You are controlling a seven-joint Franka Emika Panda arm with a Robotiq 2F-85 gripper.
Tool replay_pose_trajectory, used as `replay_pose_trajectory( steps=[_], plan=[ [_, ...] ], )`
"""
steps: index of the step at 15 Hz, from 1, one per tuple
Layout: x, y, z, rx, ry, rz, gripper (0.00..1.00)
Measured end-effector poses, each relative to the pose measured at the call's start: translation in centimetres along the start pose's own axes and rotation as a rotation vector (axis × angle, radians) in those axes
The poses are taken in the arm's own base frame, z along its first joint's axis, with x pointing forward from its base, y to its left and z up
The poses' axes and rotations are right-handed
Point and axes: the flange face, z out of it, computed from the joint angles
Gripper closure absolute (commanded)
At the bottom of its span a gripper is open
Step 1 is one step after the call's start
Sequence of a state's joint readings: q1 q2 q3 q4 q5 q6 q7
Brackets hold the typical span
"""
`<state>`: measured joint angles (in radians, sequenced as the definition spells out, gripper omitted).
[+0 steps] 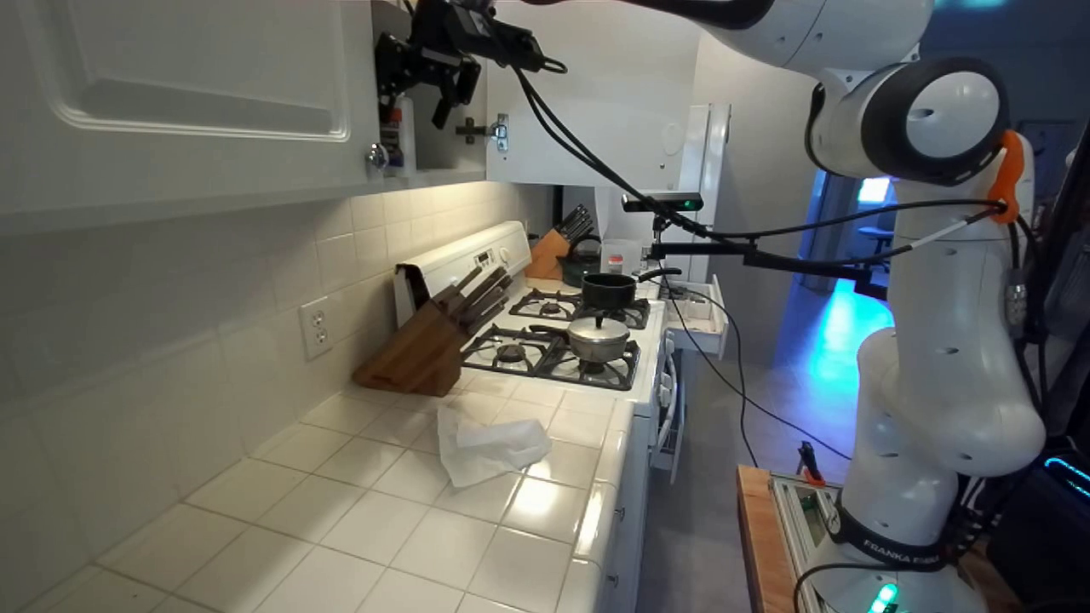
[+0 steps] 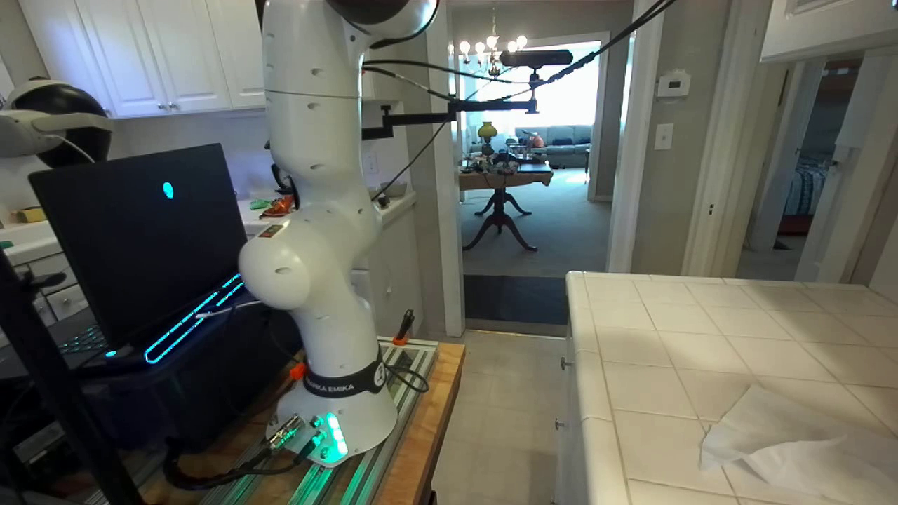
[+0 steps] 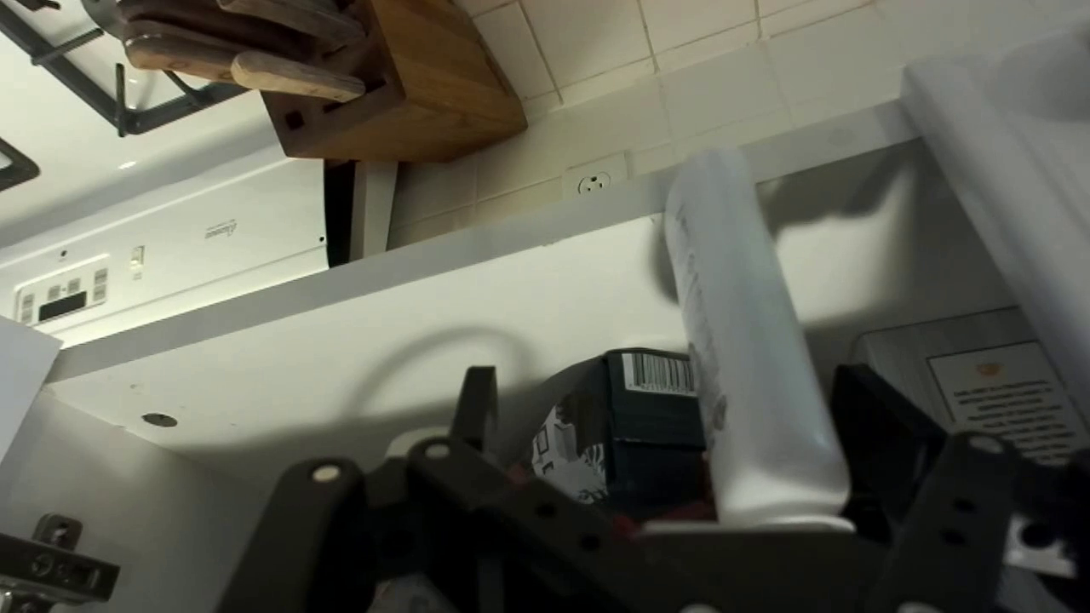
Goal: Put the glue into the cupboard
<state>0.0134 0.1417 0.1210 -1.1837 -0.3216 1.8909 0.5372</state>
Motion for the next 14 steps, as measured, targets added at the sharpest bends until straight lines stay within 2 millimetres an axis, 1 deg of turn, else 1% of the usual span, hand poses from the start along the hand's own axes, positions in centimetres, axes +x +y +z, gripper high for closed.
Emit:
replay_pose_trajectory(
  steps=[8, 14],
  plan=[
    [0.01, 0.03, 0.05, 0.002, -0.002, 0.003, 0.00],
    [0.12, 0.43, 0.46, 0.038, -0.031, 0.028, 0.00]
  ],
)
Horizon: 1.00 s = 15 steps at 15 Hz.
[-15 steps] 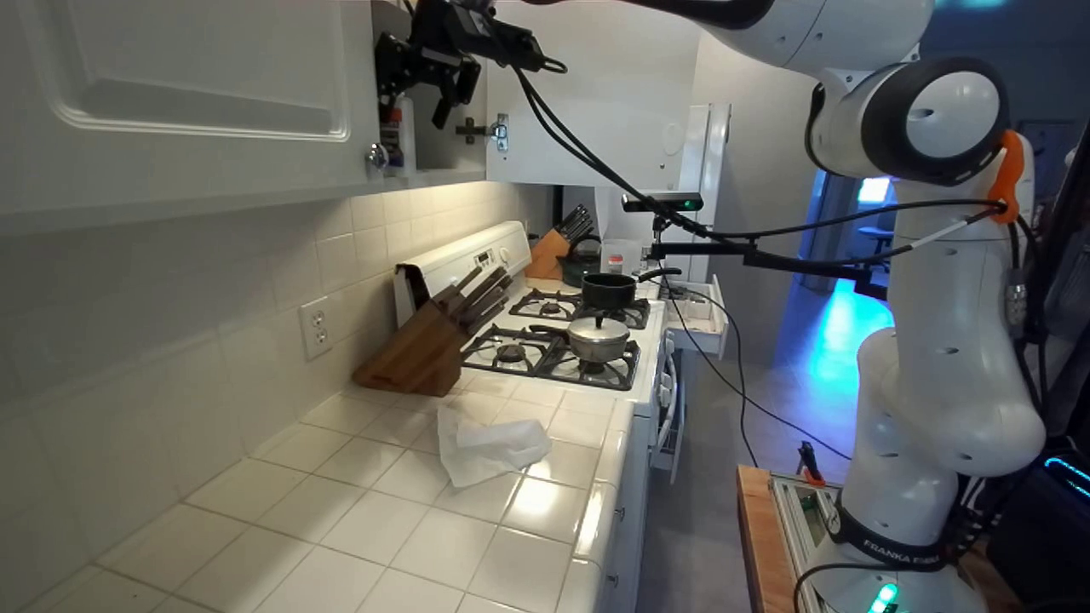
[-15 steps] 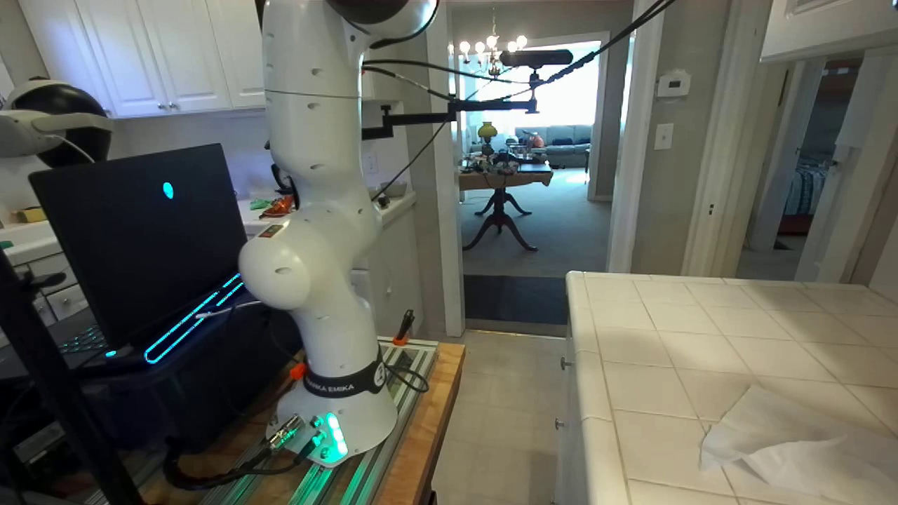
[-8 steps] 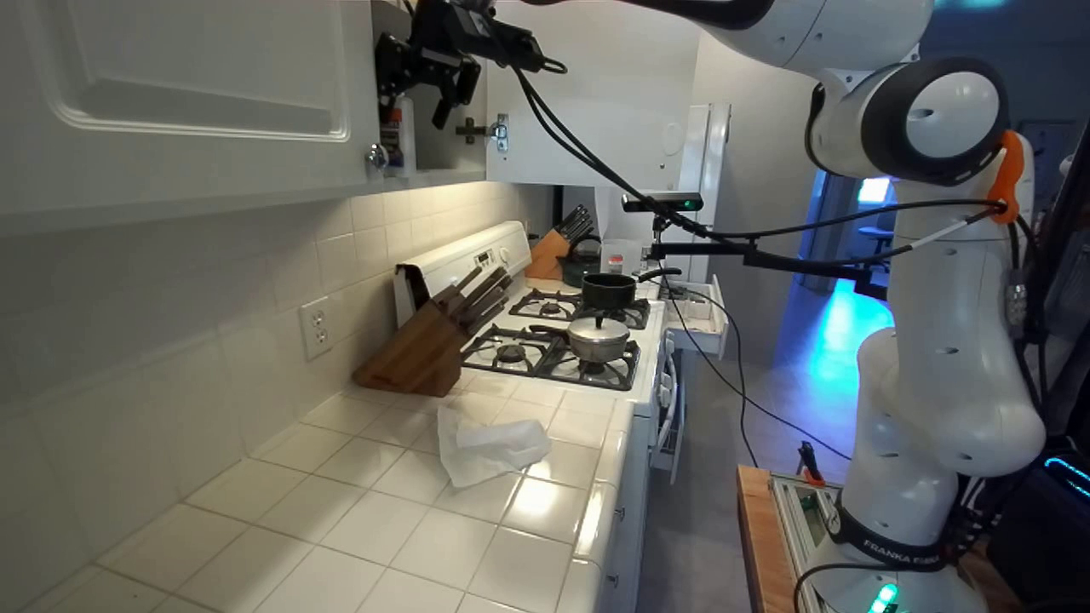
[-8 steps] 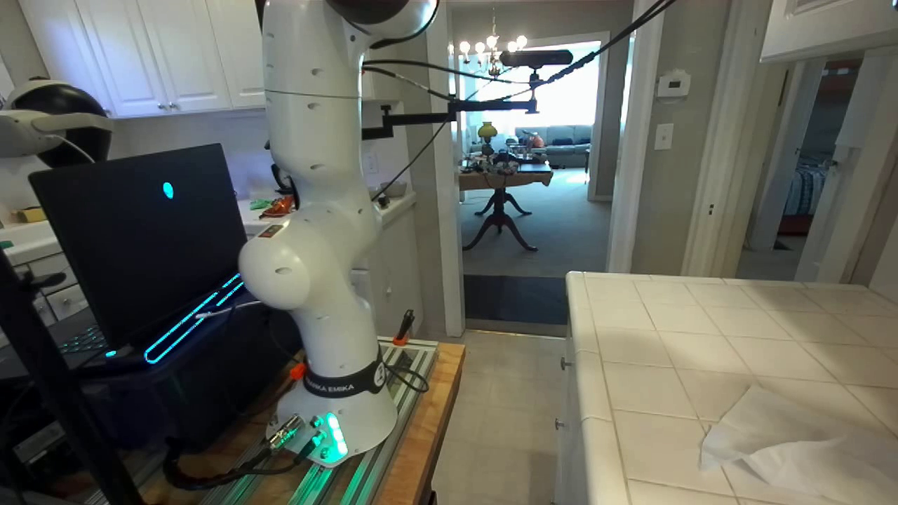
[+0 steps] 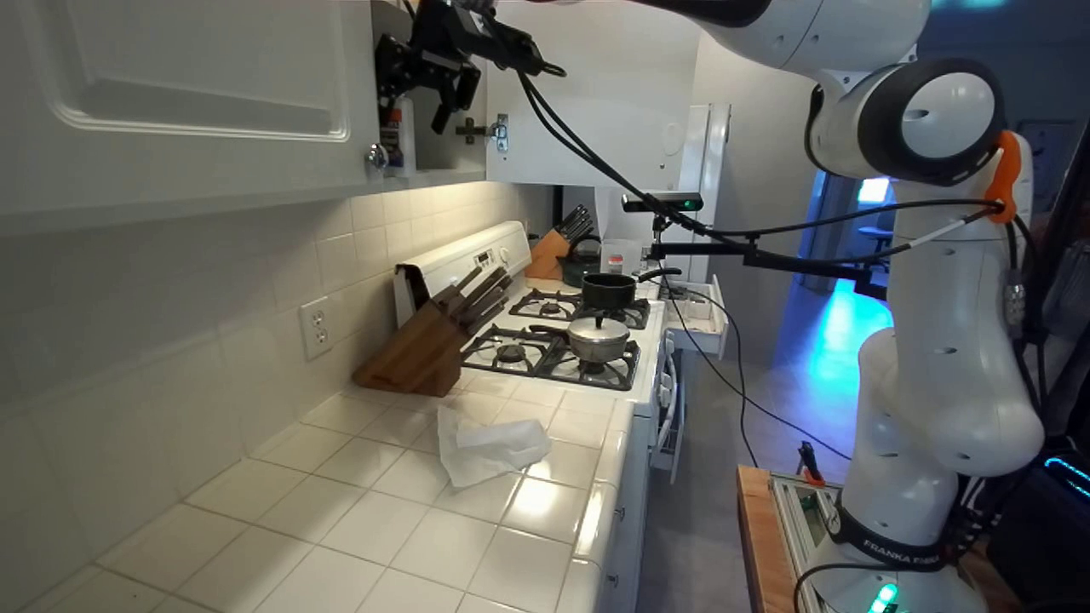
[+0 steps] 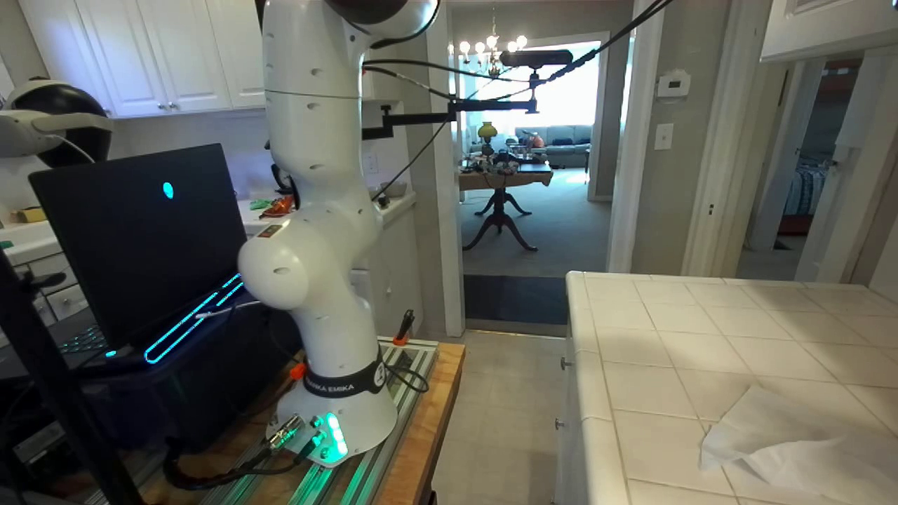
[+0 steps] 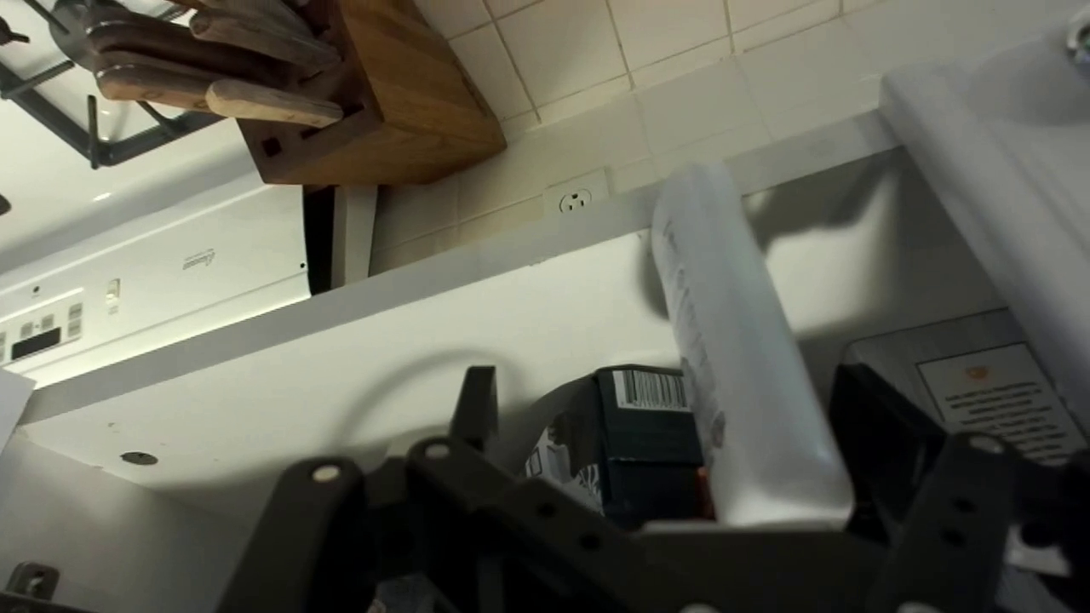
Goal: Put the glue into the cupboard
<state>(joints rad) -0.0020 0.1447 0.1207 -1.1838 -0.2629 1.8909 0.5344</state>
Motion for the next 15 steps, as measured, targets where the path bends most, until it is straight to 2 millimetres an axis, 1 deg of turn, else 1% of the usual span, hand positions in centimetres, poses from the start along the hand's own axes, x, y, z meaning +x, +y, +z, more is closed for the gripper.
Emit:
replay_pose_trajectory(
  steps=[10, 11, 12, 14, 15],
  plan=[
    [0.0, 0.1, 1.2, 0.006, -0.021, 0.008, 0.00],
    [0.0, 0.0, 1.4, 0.008, -0.024, 0.009, 0.25],
    [0.1, 0.0, 1.6, 0.009, -0.024, 0.009, 0.28],
    [0.1, -0.3, 2.0, 0.017, -0.020, 0.007, 0.40],
    [0.1, -0.4, 2.1, 0.020, -0.018, 0.005, 0.49]
  ],
)
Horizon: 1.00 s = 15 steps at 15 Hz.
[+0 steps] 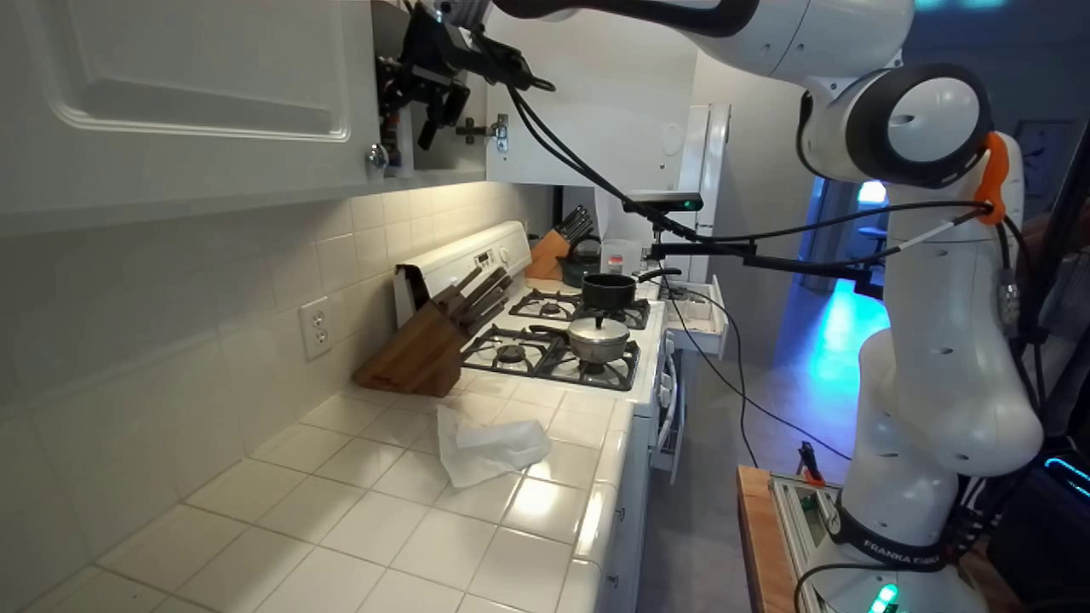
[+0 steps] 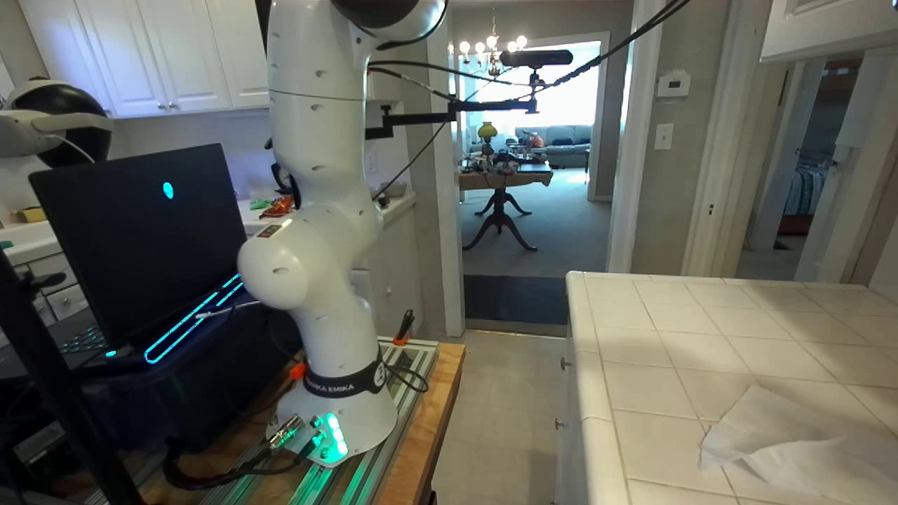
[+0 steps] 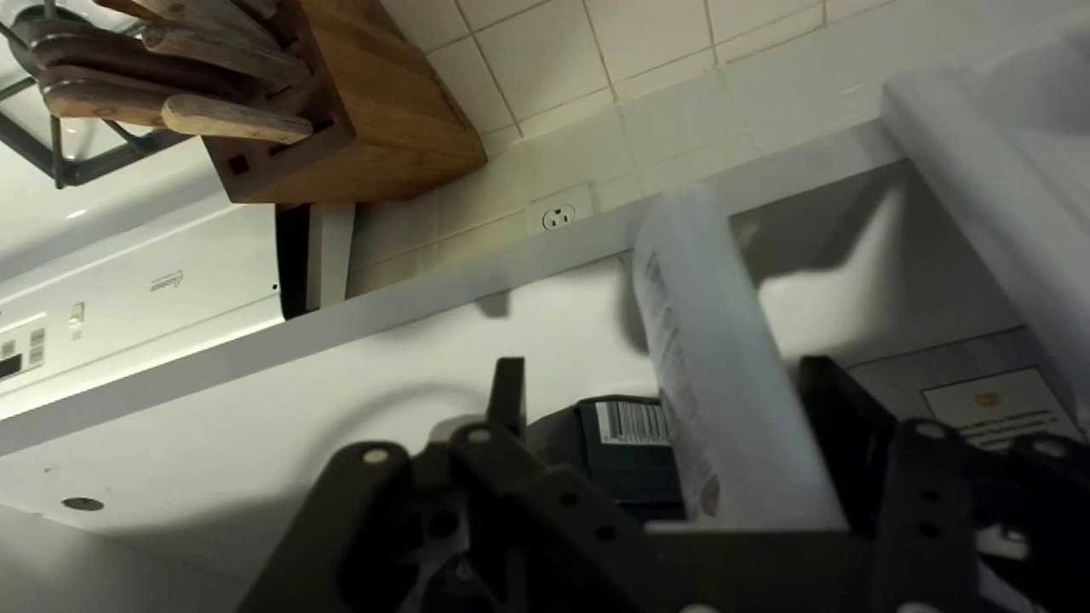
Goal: Put the glue into the cupboard
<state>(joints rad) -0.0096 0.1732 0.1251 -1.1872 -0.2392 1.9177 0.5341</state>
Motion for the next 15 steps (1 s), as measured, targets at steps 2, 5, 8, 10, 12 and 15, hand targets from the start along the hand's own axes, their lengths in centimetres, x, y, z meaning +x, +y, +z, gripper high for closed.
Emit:
replay_pose_trajectory(
  steps=[2, 5, 8, 10, 12, 15],
  plan=[
    [0.01, -0.14, 0.00, 0.004, 0.004, -0.001, 0.63],
    [0.07, -0.20, -0.06, 0.008, 0.010, -0.002, 0.84],
    [0.10, -0.31, -0.13, 0.013, 0.016, -0.003, 0.93],
    [0.12, -0.32, -0.09, 0.014, 0.017, -0.003, 0.94],
    [0.14, -0.34, -0.06, 0.015, 0.019, -0.003, 0.93],
    [0.20, -0.34, 0.03, 0.017, 0.022, -0.002, 0.94]
  ],
)
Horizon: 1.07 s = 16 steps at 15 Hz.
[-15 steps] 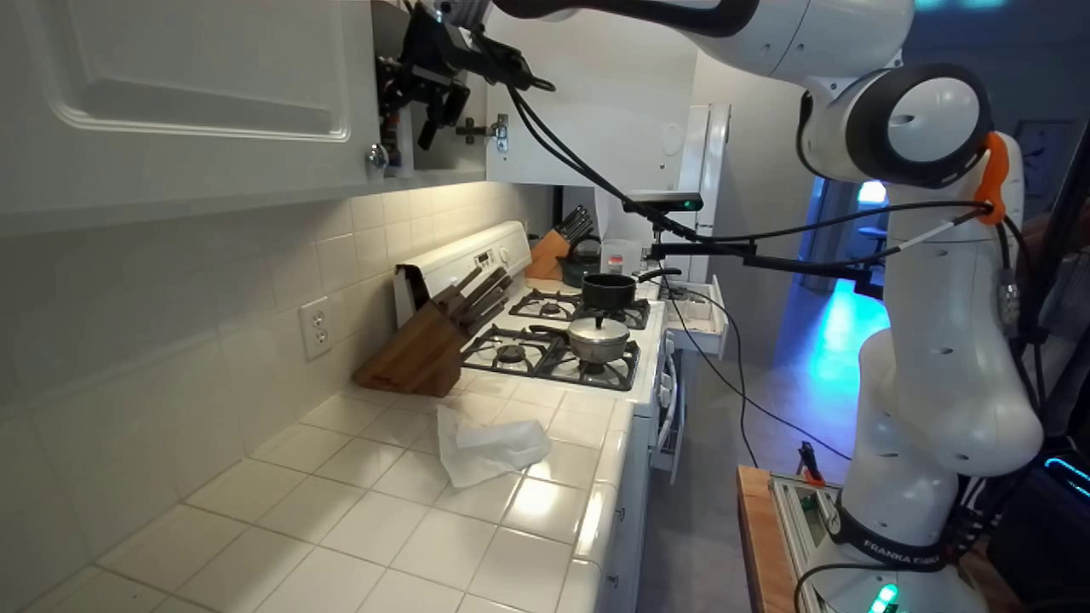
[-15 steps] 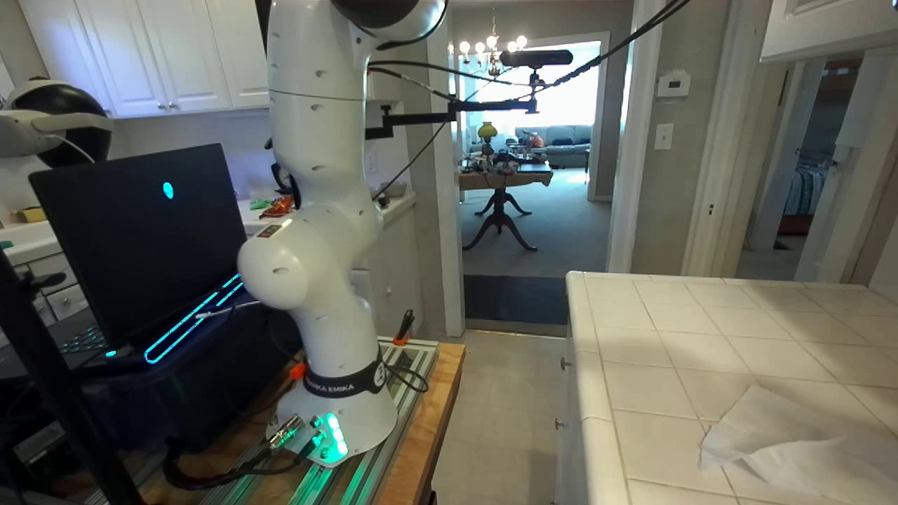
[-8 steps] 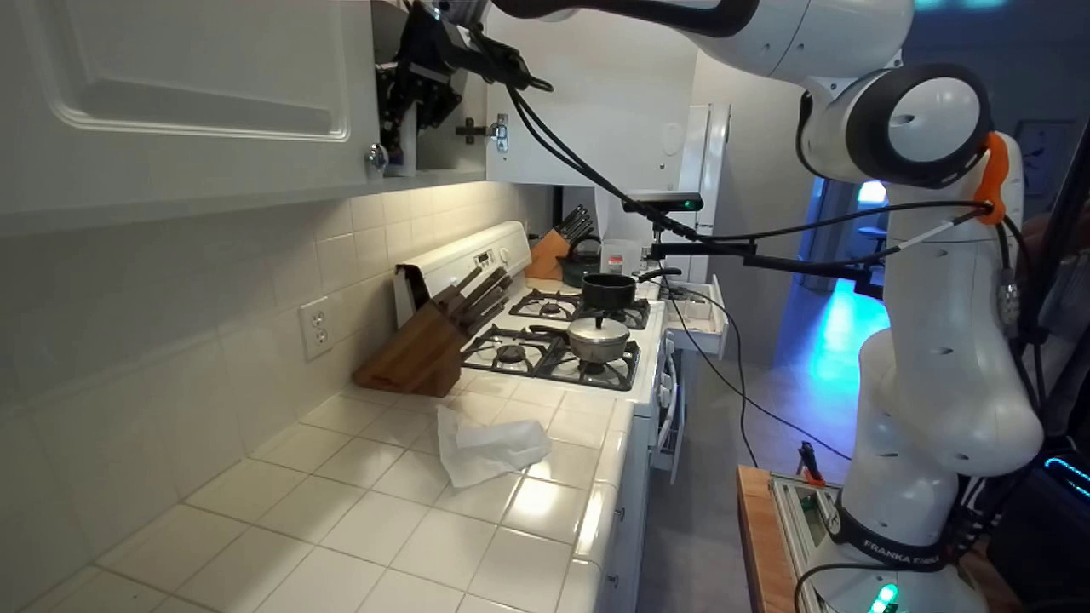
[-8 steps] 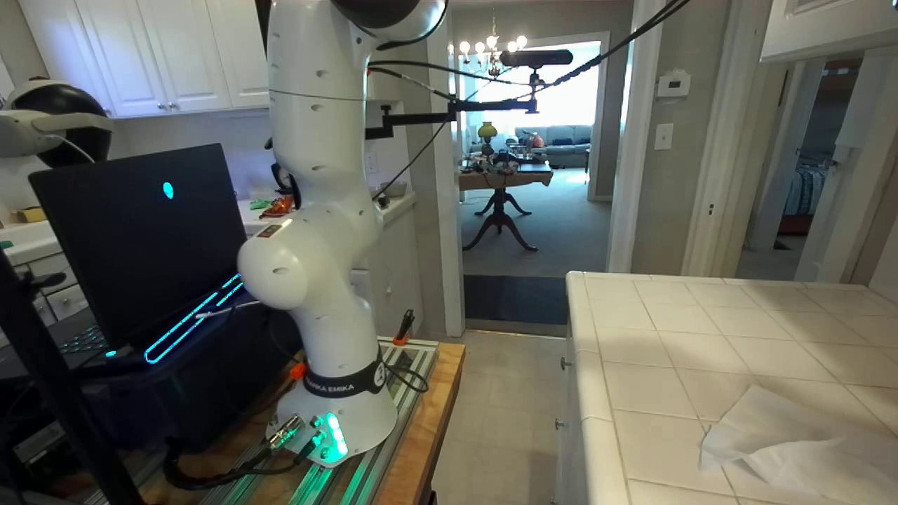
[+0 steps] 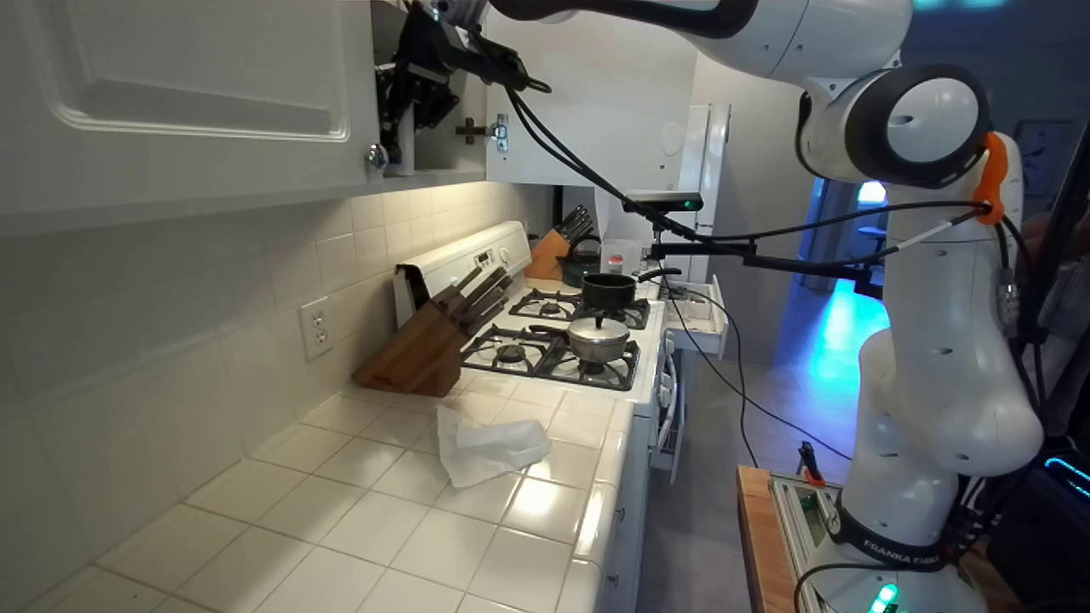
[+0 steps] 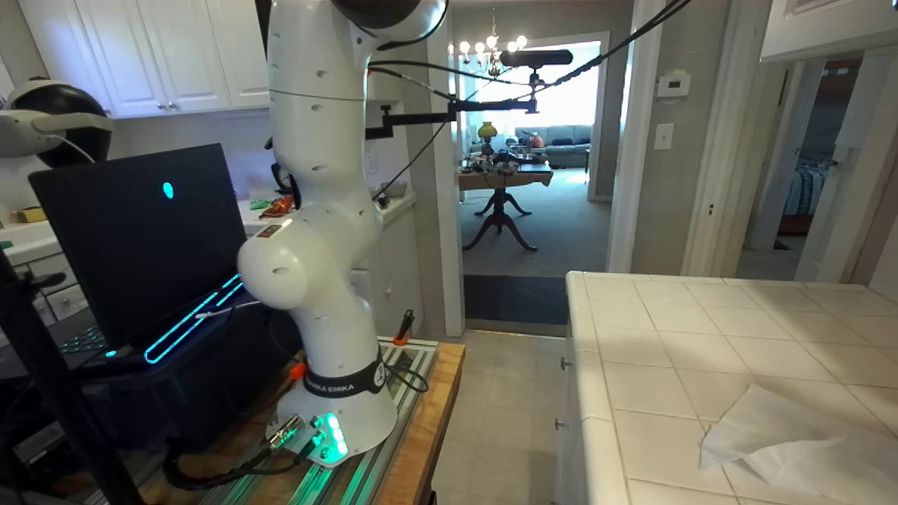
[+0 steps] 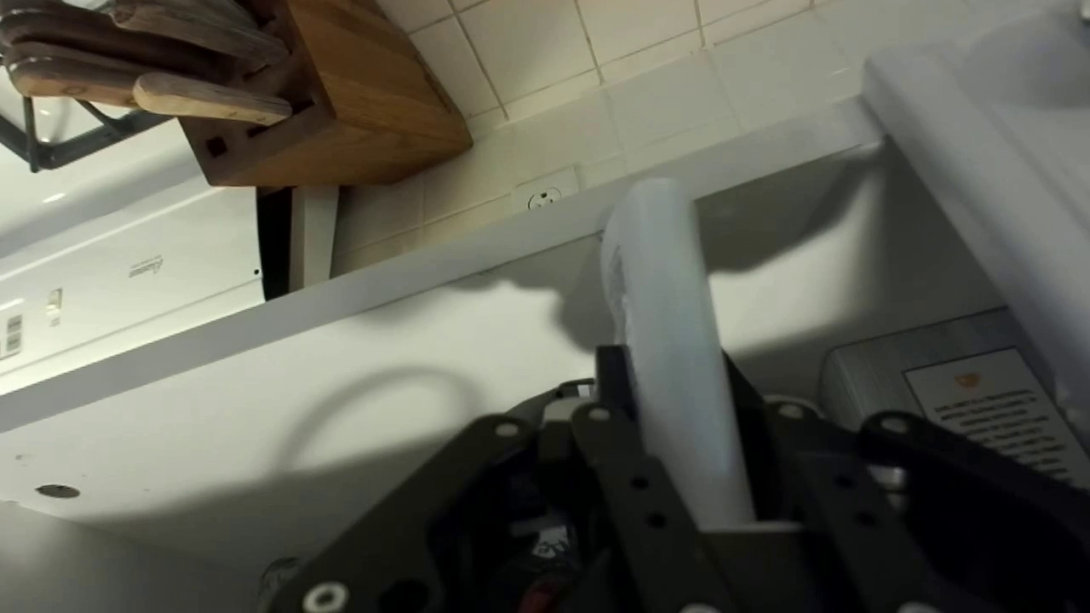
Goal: Put the glue into the cupboard
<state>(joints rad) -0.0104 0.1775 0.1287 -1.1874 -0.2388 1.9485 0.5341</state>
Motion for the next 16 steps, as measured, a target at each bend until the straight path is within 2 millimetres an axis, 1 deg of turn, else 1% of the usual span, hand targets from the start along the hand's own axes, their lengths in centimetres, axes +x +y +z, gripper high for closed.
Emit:
replay_pose_trajectory(
  steps=[4, 7, 8, 11, 16],
  plan=[
    [0.2, 0.0, 0.3, 0.004, 0.011, 0.000, 0.94],
    [0.6, -0.3, 1.0, 0.016, 0.045, -0.005, 0.94],
    [0.7, -0.6, 1.3, 0.026, 0.057, -0.008, 0.94],
    [0.4, -2.4, 1.6, 0.062, 0.086, -0.028, 0.94],
    [0.4, -2.5, 1.7, 0.063, 0.088, -0.030, 0.94]
  ],
)
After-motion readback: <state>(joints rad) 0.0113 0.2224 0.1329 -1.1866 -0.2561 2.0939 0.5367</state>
